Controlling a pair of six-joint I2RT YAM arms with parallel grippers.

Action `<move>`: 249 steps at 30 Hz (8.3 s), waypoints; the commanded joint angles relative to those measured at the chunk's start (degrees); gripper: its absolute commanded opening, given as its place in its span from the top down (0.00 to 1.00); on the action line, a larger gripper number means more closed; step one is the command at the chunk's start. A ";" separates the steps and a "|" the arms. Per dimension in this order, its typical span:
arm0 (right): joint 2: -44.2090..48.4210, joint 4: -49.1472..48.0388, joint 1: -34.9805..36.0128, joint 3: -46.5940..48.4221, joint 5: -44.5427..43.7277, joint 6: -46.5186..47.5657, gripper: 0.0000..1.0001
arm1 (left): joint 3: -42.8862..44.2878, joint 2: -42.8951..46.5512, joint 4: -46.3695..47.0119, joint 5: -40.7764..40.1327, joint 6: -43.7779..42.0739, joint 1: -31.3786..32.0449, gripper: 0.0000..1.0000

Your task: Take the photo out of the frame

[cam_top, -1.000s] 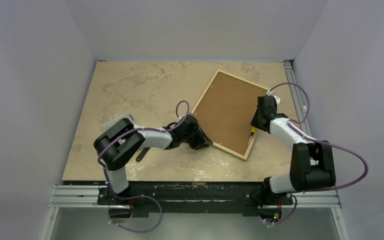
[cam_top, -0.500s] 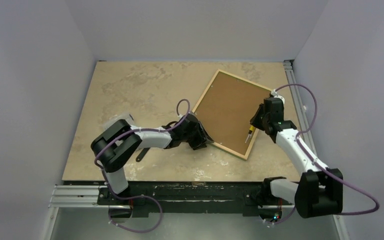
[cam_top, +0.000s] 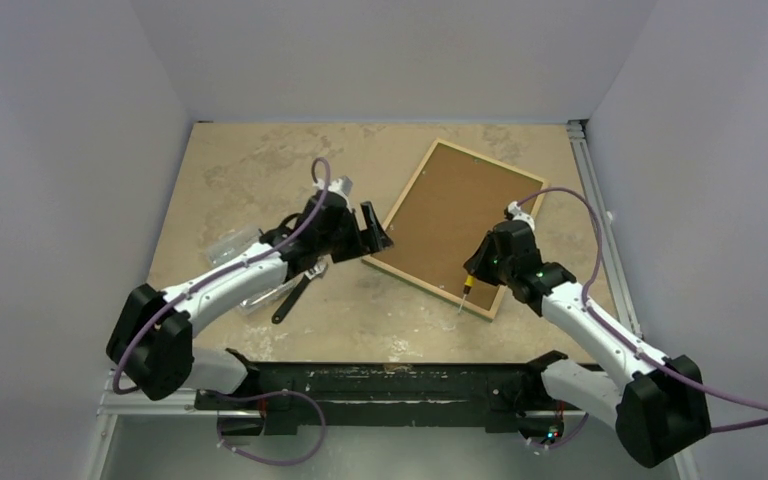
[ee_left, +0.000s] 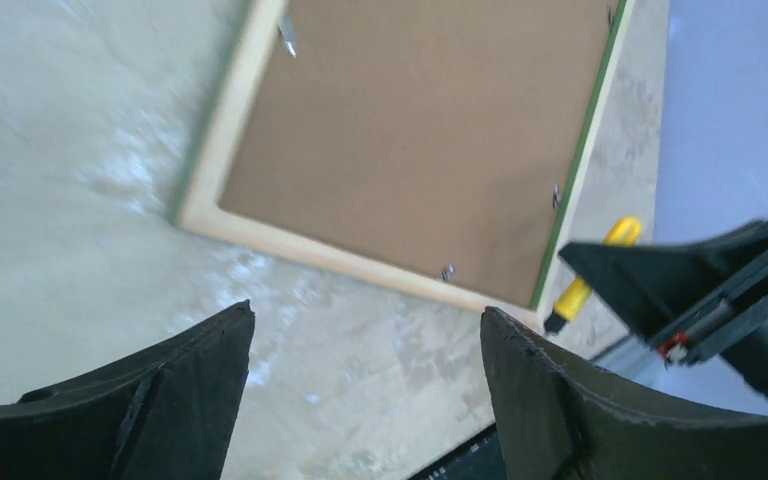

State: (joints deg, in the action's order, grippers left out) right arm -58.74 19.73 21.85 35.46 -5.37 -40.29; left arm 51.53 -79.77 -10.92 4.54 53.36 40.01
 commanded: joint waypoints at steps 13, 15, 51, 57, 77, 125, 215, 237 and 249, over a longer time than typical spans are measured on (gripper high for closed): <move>-3.18 -5.64 9.95 2.70 -5.25 -7.34 1.00 | 25.35 -26.25 -6.82 21.05 -26.79 -15.97 0.17; -3.05 -5.72 9.97 2.77 -5.57 -7.30 1.00 | 27.23 -28.98 -7.74 21.93 -28.57 -16.04 0.17; 3.76 9.97 10.15 4.35 -22.22 -4.17 1.00 | -15.36 -19.22 16.23 9.17 13.87 1.23 1.00; 3.68 11.93 10.15 3.83 -25.37 -4.42 1.00 | -22.77 -15.17 23.28 2.58 32.53 10.55 1.00; 1.35 21.25 -0.44 10.58 -35.62 2.34 1.00 | 3.95 -5.80 -7.69 -7.95 -2.92 7.91 0.26; -4.00 18.64 -2.95 6.79 -32.75 -9.99 1.00 | -3.25 -14.93 3.50 -2.88 27.26 -4.01 1.00; -27.39 -9.92 -5.60 13.81 -29.38 8.70 1.00 | -2.74 -17.75 6.24 11.99 12.80 9.91 0.46; -12.42 -8.44 2.04 6.40 -26.30 -1.90 1.00 | -2.89 -15.43 4.66 8.38 6.46 9.62 0.44; -5.32 -10.07 6.06 2.57 -11.69 -4.70 1.00 | -4.77 3.13 9.38 29.35 -13.19 3.86 0.39</move>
State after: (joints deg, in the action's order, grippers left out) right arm -67.57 10.68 27.42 38.92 -24.14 -42.24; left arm 47.31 -83.94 -8.14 23.35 49.47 44.64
